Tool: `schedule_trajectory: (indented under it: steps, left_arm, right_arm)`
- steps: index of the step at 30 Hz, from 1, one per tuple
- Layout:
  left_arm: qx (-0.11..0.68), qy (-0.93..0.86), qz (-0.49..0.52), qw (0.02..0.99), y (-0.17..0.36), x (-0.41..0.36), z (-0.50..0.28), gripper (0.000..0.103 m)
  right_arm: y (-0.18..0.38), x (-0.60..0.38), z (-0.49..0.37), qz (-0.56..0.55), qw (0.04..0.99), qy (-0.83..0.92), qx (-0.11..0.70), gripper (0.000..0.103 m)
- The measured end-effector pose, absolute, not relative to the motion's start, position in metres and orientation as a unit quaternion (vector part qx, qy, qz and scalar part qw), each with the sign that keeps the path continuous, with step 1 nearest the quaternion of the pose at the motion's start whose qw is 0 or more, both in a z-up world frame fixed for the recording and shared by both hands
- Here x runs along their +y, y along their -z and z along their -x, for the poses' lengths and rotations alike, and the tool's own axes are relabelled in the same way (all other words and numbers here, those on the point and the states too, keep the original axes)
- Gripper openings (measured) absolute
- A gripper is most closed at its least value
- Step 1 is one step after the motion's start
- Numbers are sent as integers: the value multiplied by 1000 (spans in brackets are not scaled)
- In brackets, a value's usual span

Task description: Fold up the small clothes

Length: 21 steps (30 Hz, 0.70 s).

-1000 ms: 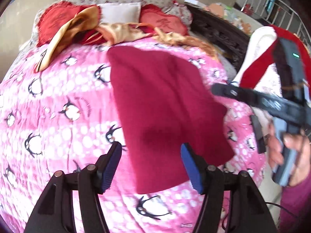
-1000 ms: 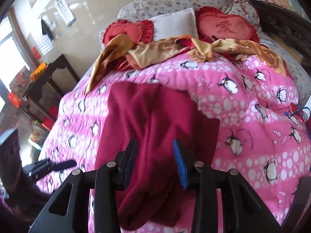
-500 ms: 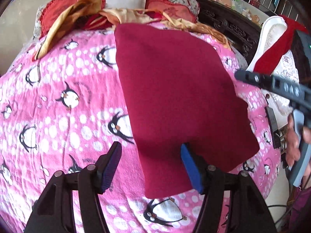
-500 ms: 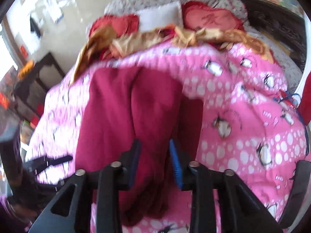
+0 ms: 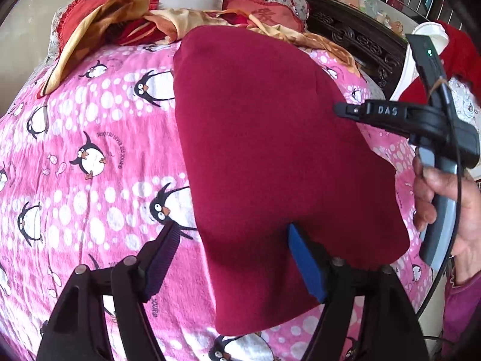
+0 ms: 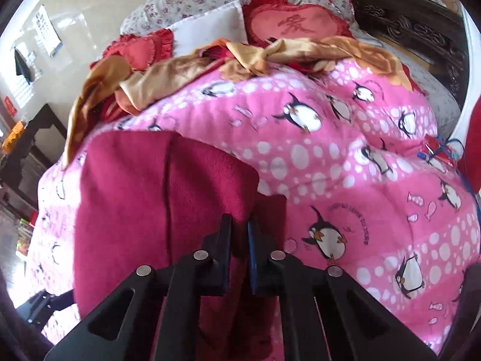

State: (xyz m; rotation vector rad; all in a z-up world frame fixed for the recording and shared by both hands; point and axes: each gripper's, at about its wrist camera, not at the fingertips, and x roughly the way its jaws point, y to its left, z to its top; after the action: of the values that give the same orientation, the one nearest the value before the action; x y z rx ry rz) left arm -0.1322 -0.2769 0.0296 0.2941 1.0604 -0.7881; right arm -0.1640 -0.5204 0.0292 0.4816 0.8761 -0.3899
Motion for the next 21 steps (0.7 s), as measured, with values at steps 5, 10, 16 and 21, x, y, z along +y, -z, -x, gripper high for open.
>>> schedule_trajectory:
  steps: [5,10,16,21]
  left_arm:
    - [488,364,-137,781,-30,-279,134,77]
    - [487,362,-139,782,-31,-281,136,77]
    - [494,359,-127,782,-31,-277,133,78]
    - [493,357,-131,782,-31,-278,134,79]
  right_arm:
    - [-43,-519,168,-222,864,179,415,0]
    - [-61,-510,178,-215,869,175,410,2]
    - [-68,-485,197,-231,874,136,406,11]
    - [-45,-461,199,-183,860,138,457,11]
